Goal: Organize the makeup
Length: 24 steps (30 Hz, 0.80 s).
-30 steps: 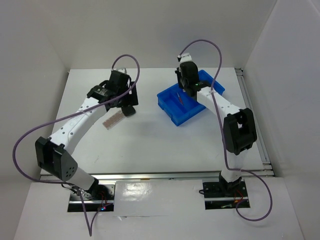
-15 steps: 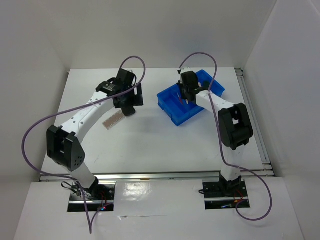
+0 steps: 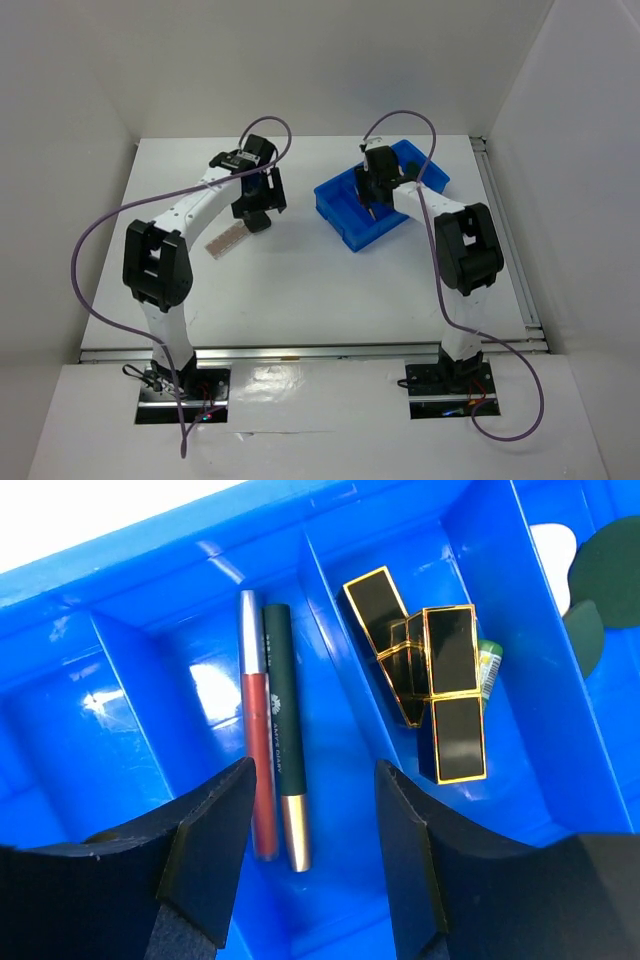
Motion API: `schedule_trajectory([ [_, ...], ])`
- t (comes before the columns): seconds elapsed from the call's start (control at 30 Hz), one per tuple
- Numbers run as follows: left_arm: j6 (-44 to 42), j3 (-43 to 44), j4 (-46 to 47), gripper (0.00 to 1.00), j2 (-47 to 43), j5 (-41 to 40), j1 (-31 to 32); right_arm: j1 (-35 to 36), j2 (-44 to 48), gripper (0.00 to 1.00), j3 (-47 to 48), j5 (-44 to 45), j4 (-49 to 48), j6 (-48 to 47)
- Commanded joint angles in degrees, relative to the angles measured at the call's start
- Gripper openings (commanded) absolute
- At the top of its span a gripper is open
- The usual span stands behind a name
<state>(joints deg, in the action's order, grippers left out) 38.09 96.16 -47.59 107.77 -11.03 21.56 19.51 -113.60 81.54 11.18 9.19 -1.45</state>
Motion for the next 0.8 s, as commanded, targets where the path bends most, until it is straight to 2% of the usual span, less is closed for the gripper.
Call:
schedule_trajectory([
  [0.0,1.9,3.16,-2.06,0.92,2.44,1.1,-2.66,1.23,3.73,0.59,1.86,1.2,-0.5,1.8],
  [0.1,1.9,2.63,-0.49,0.88,3.76,3.45,-5.64,3.33,6.98,0.59,1.87,3.92,0.12,3.2],
  [0.23,2.95,2.1,1.71,0.87,5.61,3.92,-7.49,5.44,11.73,0.59,1.35,2.71,5.29,8.3],
  [0.33,2.96,5.51,1.1,0.95,9.21,0.31,-8.2,8.08,16.03,0.59,-1.02,3.76,7.4,10.24],
  [0.47,2.26,12.02,-2.32,1.0,15.53,-1.89,-8.2,9.85,18.67,0.6,-2.17,6.57,10.48,12.34],
  [0.67,0.15,16.25,-1.72,1.0,21.6,-0.94,-8.2,11.69,21.92,0.6,-3.22,7.89,13.04,13.58],
  [0.73,-0.46,15.03,-0.32,0.98,21.61,0.47,-7.59,11.69,22.72,0.6,-3.84,8.41,13.05,14.1],
  [0.77,-1.25,15.02,0.39,0.92,21.61,1.52,-7.59,11.69,23.33,0.6,-3.84,8.42,13.05,14.11],
])
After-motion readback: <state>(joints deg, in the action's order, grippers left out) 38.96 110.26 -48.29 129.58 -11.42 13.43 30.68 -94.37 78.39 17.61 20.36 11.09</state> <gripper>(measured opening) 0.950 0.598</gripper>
